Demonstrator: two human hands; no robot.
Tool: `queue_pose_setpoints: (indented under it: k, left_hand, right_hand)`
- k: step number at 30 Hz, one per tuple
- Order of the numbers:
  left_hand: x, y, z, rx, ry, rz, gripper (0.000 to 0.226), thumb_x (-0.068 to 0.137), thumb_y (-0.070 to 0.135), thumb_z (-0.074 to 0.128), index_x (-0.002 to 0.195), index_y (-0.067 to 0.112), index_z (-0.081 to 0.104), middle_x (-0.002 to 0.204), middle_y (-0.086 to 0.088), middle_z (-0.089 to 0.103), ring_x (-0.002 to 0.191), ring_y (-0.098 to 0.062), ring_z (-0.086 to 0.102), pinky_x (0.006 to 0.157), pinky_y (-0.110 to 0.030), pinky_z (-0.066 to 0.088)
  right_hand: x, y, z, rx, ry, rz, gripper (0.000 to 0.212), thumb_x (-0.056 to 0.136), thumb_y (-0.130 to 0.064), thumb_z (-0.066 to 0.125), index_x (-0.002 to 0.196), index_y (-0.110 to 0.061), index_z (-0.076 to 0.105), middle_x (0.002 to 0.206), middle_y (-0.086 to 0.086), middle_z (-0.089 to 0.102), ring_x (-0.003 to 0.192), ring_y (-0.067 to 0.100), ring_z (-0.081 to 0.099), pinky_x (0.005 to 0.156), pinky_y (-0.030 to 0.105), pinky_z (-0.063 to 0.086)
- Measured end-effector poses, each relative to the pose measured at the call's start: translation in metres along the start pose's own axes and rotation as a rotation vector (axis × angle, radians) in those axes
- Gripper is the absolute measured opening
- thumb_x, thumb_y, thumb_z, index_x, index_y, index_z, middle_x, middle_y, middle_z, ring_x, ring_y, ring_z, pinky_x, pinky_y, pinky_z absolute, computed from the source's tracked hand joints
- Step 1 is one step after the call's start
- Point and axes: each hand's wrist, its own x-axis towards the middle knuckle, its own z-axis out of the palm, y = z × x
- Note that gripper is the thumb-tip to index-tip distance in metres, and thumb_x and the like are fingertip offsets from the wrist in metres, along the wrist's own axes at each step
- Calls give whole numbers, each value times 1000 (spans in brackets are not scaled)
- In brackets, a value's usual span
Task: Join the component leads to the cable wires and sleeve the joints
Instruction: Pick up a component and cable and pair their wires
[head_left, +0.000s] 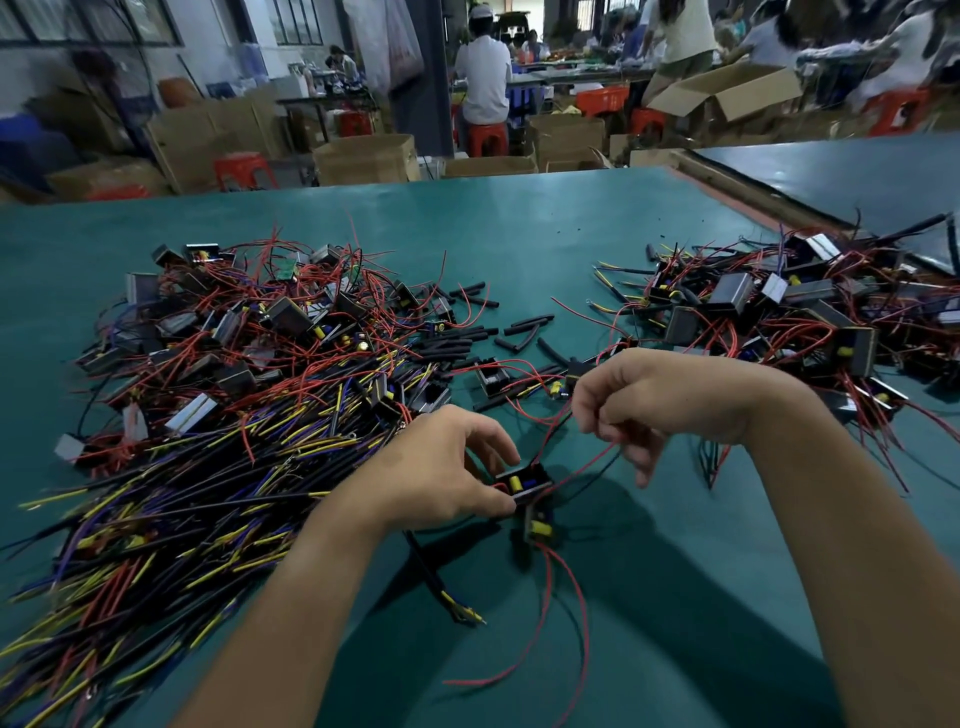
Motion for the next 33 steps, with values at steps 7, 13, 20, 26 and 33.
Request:
queue_pose_setpoints:
  k: [7,13,20,26,33]
  left_hand:
    - [-3,-3,-6,106,23,-35,25,64,9,72,83,26,71,57,28,59,43,2,48,44,-12,35]
    - [-4,-6,-8,144,-31,-108,28,58,17,68,83,28,69,60,14,61,46,-3,48,45,-15,36]
    - [-2,-1,-2,39,1,-13,31,68,32,82,97,29,71,95,15,69,87,2,63,81,-20,50]
    - [8,5,22,-176,134,22,17,80,24,77,76,9,71,63,-1,64,58,-7,50,59,-29,44]
    - [9,9,19,-374,230,58,22,93,12,62,74,5,69,57,0,67,47,-8,56,54,-21,46]
  right_hand:
    - [-4,1,-6,-64,140,-116,24,85,12,53,84,-11,60,53,-2,41,48,12,40,56,35,50]
    - [4,8,-13,58,349,-87,18,79,7,73,86,-4,61,54,7,54,43,17,53,41,24,47]
    - [-2,5,-9,-64,137,-101,10,86,-15,71,81,-7,73,66,5,69,48,14,55,44,23,43]
    - [1,4,-6,42,163,-132,9,88,3,65,82,-2,68,69,14,72,53,15,63,49,23,50]
    - [8,-2,4,139,261,-141,4,87,1,68,86,-2,66,73,13,75,57,15,68,50,22,54]
